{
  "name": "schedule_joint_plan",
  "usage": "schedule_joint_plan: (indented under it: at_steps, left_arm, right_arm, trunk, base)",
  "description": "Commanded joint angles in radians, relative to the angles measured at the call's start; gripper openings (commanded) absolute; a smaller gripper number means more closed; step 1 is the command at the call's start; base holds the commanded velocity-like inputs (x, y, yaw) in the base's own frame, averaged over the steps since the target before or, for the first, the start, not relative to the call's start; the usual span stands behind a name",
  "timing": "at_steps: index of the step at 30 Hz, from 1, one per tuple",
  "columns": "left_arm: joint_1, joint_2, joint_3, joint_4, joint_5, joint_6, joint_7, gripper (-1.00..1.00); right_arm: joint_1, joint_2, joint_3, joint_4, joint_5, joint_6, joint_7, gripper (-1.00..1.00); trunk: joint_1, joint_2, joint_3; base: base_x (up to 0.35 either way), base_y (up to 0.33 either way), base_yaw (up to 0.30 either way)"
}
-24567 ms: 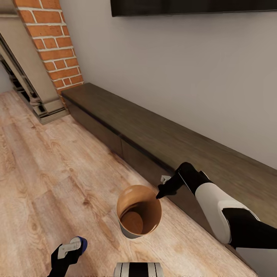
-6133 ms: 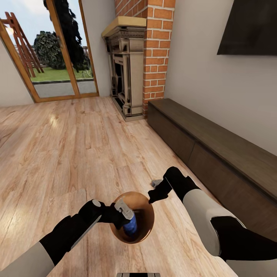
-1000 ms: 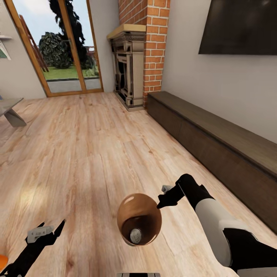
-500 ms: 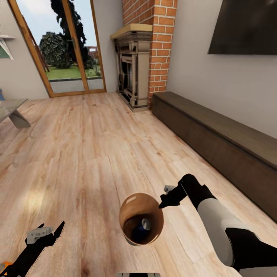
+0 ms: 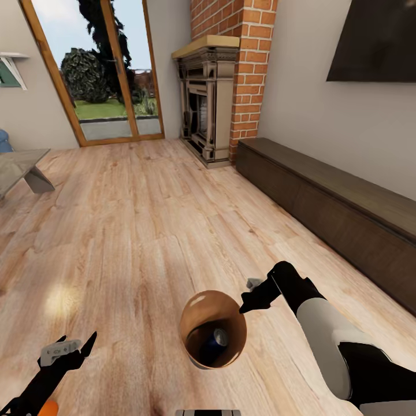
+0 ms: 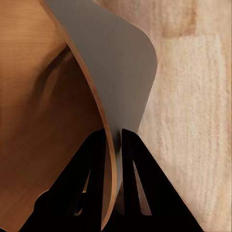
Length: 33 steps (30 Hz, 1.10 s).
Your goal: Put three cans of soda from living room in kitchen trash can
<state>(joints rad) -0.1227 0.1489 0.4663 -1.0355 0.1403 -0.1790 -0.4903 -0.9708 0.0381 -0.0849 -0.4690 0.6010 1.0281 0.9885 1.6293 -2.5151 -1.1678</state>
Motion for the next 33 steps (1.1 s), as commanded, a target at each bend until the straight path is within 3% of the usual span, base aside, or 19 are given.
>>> schedule_joint_plan:
  at_steps: [1, 13, 21, 33]
  left_arm:
    - [0.0, 0.0, 0.0, 0.0, 0.0, 0.0, 0.0, 1.0]
    - [0.0, -0.004, 0.0, -0.002, -0.004, -0.002, 0.001, 1.0]
    - [0.0, -0.008, 0.0, 0.0, -0.008, -0.01, 0.001, 1.0]
    - [0.0, -0.008, 0.0, 0.0, -0.007, -0.01, -0.002, 1.0]
  right_arm:
    - [0.0, 0.0, -0.004, 0.0, -0.037, 0.019, 0.005, -1.0]
    - [0.0, 0.0, -0.004, 0.0, -0.037, 0.019, 0.003, -1.0]
    - [0.001, 0.0, -0.003, -0.002, -0.034, 0.019, -0.005, -1.0]
    - [0.001, 0.0, 0.004, -0.002, -0.032, 0.019, -0.011, -1.0]
  trunk:
    - [0.0, 0.0, 0.0]
    - [0.0, 0.0, 0.0]
    - [0.0, 0.0, 0.001]
    - [0.0, 0.0, 0.009]
  base:
    - [0.001, 0.316, 0.0]
    - [-0.005, 0.291, 0.0]
    - [-0.273, 0.029, 0.02]
    - [-0.224, 0.001, 0.204]
